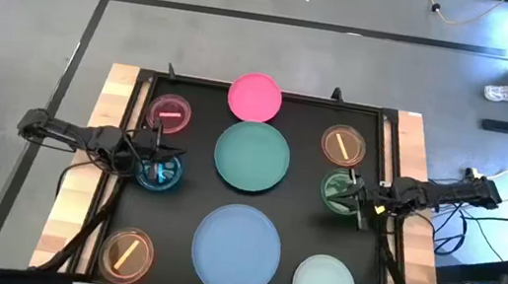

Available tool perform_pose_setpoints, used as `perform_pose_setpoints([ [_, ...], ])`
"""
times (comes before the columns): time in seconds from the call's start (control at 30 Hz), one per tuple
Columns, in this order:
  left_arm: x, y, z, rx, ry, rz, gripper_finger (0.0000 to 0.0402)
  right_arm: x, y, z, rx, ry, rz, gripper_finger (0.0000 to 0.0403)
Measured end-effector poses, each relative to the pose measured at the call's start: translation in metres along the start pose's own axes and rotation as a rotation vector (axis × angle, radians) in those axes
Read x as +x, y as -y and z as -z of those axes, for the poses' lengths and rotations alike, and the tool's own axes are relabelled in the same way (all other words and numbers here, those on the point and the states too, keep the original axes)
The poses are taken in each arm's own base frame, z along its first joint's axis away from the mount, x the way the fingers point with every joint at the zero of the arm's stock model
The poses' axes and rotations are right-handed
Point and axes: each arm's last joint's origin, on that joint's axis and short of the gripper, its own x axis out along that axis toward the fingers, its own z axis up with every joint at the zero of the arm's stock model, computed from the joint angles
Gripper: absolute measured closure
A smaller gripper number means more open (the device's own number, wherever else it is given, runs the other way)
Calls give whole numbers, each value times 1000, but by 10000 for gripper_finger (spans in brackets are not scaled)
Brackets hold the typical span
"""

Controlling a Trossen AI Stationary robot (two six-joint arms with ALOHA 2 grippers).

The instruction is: Stack plastic plates

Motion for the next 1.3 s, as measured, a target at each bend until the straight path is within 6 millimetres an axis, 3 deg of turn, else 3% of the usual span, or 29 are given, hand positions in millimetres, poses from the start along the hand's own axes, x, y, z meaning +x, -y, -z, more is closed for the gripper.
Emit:
perform_pose_setpoints([
  [0.73, 0, 0, 0, 0, 0, 0, 395, 0, 0, 0, 0, 0, 0, 398],
  [0.93, 0, -1, 0, 243, -2, -26, 395, 0, 0, 0, 0, 1, 0, 398],
  [1.2, 0, -1, 0, 270, -1, -31, 395, 0, 0, 0, 2, 3, 0, 398],
  [1.3, 0, -3, -5, 235, 42, -96, 395, 0, -1, 0, 185, 4, -30, 398],
])
